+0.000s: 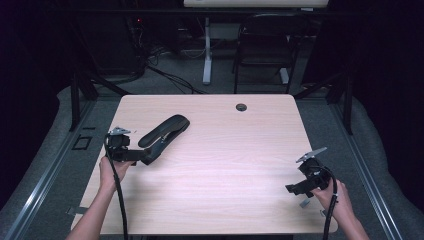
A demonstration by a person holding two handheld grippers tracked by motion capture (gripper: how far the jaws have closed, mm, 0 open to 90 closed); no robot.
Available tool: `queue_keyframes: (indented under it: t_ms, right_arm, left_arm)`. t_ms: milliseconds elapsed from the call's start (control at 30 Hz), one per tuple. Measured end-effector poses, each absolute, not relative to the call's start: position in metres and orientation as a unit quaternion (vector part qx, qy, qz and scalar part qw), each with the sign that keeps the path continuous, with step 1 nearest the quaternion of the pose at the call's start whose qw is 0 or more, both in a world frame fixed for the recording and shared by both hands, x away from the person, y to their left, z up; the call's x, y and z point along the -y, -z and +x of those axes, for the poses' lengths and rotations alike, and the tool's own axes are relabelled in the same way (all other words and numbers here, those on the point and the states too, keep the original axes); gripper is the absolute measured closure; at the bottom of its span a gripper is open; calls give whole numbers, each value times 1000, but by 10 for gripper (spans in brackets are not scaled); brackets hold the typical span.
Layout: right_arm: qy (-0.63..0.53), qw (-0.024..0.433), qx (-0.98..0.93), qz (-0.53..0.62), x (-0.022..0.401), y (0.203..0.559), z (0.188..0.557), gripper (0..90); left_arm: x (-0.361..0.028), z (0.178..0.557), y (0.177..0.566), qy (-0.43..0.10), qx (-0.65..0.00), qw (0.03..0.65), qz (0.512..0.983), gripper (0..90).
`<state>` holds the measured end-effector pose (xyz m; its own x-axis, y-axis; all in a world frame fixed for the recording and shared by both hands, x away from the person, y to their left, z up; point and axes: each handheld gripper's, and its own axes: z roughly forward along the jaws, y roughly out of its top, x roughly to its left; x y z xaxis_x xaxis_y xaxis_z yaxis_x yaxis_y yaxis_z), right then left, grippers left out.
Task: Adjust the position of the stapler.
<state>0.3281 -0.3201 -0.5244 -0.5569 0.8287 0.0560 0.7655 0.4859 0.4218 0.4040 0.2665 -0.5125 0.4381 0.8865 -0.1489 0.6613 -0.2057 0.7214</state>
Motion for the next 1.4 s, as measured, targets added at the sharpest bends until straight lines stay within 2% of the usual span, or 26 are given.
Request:
queue_keyframes:
  t_ms: [133, 267, 333, 567, 700, 967, 1400]
  right_arm:
    - [-196, 71, -863, 461, 321, 524, 329, 72]
    - [-194, 76, -862, 462, 319, 525, 329, 74]
    - [-193, 77, -863, 460, 319, 525, 329, 75]
    - [-193, 72, -865, 458, 319, 525, 330, 78]
    - [-190, 74, -866, 457, 319, 526, 330, 80]
    - [-185, 80, -867, 456, 319, 526, 330, 88]
    - [-185, 75, -871, 448, 317, 526, 328, 91]
  left_arm:
    - [-266, 409, 514, -146, -505, 376, 763, 23]
    - [-262, 414, 514, -152, -499, 375, 766, 166]
    - [-261, 416, 515, -153, -497, 375, 767, 190]
    - [-257, 424, 517, -164, -503, 368, 764, 393]
    - [-255, 427, 516, -160, -493, 377, 768, 464]
    - [-248, 431, 518, -175, -474, 369, 780, 538]
    - [-242, 428, 515, -170, -473, 355, 788, 562]
